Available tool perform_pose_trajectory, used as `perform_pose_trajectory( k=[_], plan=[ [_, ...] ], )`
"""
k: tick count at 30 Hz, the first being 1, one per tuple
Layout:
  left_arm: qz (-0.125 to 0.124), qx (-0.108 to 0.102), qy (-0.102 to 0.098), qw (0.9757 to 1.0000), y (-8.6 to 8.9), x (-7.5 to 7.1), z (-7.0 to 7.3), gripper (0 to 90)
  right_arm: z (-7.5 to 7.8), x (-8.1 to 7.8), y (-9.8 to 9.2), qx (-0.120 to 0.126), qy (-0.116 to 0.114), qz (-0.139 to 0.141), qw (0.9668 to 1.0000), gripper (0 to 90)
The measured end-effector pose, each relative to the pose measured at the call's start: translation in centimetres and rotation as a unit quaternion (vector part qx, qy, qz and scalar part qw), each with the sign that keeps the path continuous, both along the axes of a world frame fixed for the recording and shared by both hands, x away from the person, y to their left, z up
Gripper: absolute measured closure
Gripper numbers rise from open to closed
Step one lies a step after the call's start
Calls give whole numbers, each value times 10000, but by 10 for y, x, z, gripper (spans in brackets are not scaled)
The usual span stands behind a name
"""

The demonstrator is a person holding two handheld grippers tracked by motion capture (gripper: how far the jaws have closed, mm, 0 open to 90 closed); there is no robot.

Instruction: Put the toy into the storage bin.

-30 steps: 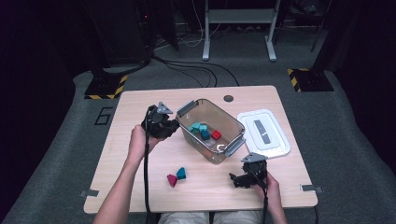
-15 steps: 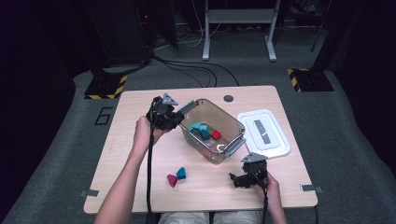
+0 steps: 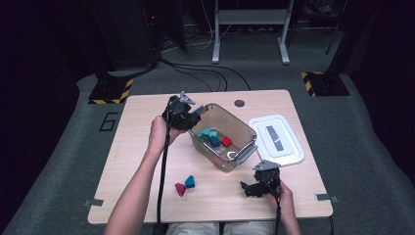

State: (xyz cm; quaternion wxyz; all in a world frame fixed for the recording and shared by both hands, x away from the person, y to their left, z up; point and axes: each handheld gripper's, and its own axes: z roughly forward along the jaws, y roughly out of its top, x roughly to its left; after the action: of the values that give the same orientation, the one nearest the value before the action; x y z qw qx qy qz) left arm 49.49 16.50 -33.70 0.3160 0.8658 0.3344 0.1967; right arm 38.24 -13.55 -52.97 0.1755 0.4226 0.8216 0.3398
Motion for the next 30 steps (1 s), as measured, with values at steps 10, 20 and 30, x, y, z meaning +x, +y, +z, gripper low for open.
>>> perform_pose_trajectory(
  k=[10, 20, 30],
  plan=[
    [-33, 83, 139, 9999, -16, 11, -6, 659, 0, 0, 0, 16, -14, -32, 10000, 0],
    [-50, 114, 391, 9992, -30, 26, -23, 659, 0, 0, 0, 9, -39, -29, 10000, 0],
    [45, 144, 584, 9982, -39, 35, -39, 658, 0, 0, 0, 4, -42, -5, 10000, 0]
  ],
)
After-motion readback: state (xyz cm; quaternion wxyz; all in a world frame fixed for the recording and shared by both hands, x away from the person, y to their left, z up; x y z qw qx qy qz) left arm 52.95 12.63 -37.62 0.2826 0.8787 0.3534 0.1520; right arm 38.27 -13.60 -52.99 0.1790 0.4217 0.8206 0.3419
